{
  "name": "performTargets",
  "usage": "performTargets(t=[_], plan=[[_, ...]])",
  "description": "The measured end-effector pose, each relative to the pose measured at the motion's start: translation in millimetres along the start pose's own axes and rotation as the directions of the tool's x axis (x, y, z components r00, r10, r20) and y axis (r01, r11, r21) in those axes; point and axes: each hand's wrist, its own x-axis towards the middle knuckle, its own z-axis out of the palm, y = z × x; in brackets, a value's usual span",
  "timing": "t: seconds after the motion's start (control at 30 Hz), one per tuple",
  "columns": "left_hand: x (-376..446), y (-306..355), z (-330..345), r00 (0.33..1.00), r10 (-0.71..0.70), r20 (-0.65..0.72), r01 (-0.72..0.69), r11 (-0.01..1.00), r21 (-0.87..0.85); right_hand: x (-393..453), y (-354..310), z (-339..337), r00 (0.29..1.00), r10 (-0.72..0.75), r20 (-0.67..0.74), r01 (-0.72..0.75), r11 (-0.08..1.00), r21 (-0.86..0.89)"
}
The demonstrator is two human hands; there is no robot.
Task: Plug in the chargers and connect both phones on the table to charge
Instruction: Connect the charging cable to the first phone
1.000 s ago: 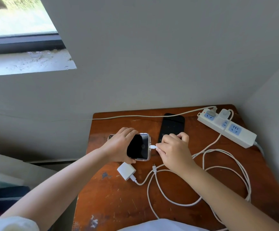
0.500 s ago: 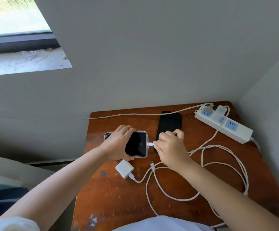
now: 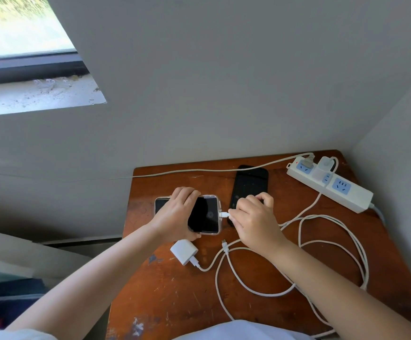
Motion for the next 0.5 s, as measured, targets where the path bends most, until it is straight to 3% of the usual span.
performTargets(t=[0.2,0.4,0.5], plan=[[-6.5,4.1,3.3,0.999,0.022,-0.027,-0.021,0.998,0.066,-14.7,-6.6,4.0,0.998,0.043,-0.037,-0.044,0.999,-0.015],[-12.4,6.5,-2.1,0.980,0.152,-0.131,-0.122,0.969,0.213,-20.6,-2.4,5.6,0.999,-0.022,-0.039,0.022,1.000,0.005],[-11.6,6.1,-3.1,0.979,0.166,-0.116,-0.139,0.969,0.206,-16.5,-1.7,5.6,0.999,-0.010,-0.050,0.011,1.000,0.024]])
